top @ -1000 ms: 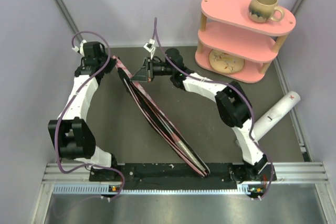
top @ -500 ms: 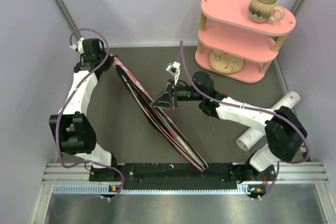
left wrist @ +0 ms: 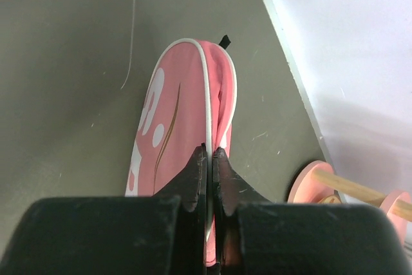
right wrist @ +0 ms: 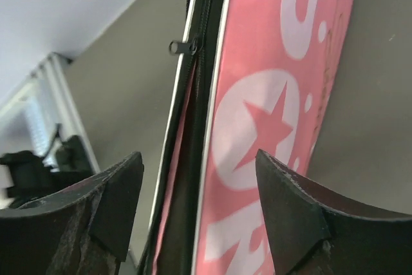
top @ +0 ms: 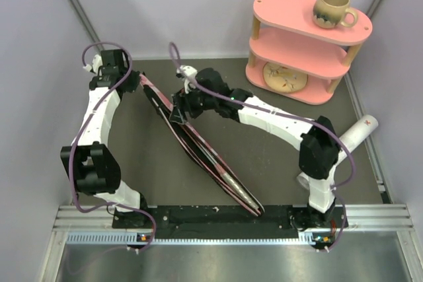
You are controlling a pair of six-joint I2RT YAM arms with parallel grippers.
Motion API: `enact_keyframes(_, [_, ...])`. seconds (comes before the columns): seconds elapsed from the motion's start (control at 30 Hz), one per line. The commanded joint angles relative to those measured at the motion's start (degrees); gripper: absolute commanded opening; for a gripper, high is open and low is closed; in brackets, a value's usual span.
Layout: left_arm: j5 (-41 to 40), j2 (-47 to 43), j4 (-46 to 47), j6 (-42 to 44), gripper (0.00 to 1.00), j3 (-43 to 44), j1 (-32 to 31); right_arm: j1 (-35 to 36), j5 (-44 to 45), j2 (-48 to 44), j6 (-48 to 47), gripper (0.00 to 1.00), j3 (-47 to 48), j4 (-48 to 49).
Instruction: Pack up the badminton gear
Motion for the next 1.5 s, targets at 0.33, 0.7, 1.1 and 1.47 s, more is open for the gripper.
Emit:
enact_keyframes(0.33, [0.7, 0.6, -18.7, -7.8, 0.0, 8.3, 0.3, 3.0, 11.5, 8.1, -18.5, 0.83, 14.5, -11.2])
enact_keyframes(0.7, [-1.1, 2.0, -18.8, -5.3, 0.0, 10.1, 0.9, 5.8, 17.1, -8.7, -16.5, 0.74, -14.4, -3.8])
enact_keyframes(1.1, [11.9, -15.8, -9.4, 27.3, 0.63, -3.8, -0.5, 5.7, 21.6, -14.4, -15.2, 0.0, -23.6, 3.1])
enact_keyframes(1.47, [26.4, -42.8, 4.2, 41.9, 0.72, -28.4, -9.9, 3.0, 12.7, -14.2, -15.9, 0.0, -23.2, 2.1])
